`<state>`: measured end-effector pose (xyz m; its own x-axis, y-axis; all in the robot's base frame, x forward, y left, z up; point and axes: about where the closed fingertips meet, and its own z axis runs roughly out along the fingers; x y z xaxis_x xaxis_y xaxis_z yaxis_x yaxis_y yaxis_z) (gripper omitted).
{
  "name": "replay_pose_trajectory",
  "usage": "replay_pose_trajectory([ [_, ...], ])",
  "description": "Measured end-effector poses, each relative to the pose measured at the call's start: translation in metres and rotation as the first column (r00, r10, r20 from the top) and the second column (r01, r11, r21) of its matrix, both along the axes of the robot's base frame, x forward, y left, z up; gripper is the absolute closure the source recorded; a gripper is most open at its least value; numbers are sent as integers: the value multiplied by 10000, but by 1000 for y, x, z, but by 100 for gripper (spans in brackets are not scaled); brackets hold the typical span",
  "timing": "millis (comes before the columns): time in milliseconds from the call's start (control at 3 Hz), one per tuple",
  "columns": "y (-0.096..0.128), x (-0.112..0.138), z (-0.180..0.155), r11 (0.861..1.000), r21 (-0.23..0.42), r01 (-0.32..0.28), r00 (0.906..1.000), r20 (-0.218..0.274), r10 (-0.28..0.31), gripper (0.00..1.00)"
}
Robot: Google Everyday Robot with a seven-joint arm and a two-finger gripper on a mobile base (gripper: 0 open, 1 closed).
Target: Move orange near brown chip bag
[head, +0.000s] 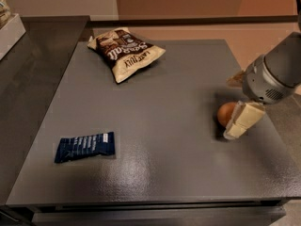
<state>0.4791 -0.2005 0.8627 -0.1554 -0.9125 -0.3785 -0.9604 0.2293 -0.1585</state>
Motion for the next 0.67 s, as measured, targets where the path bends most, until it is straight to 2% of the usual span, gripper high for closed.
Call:
replay_pose_trajectory([
  [667,-6,1,-6,9999,-100,-1,10000,-79,0,63],
])
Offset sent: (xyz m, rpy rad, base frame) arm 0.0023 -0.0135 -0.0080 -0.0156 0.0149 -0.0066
